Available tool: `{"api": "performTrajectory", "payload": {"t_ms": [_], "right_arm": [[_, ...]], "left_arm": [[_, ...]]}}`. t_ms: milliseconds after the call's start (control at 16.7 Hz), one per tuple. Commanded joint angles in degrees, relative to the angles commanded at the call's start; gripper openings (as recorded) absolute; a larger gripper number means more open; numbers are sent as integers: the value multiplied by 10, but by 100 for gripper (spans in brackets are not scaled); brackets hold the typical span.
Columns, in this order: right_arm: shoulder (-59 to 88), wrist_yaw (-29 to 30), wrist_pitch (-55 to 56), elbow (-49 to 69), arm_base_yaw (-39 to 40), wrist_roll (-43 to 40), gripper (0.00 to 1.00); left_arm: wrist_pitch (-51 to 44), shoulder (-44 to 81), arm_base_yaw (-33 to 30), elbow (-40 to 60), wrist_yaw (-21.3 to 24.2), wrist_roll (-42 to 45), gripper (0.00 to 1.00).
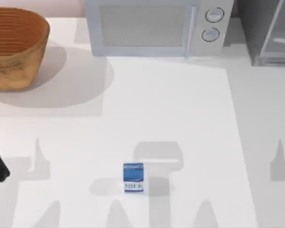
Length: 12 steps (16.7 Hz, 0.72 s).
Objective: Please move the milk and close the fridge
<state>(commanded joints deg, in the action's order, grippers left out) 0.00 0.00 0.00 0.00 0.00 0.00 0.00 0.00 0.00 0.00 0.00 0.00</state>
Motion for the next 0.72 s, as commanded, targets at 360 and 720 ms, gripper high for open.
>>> {"api": "performTrajectory", "payload": {"t_ms": [360, 720], "right_arm": [[46, 47, 44, 2, 55, 0, 100], [149, 183, 142, 5, 176, 3, 100]], "left_arm": [[0, 0, 0, 0, 0, 0, 100], [0, 0, 0, 0, 0, 0, 100]]}}
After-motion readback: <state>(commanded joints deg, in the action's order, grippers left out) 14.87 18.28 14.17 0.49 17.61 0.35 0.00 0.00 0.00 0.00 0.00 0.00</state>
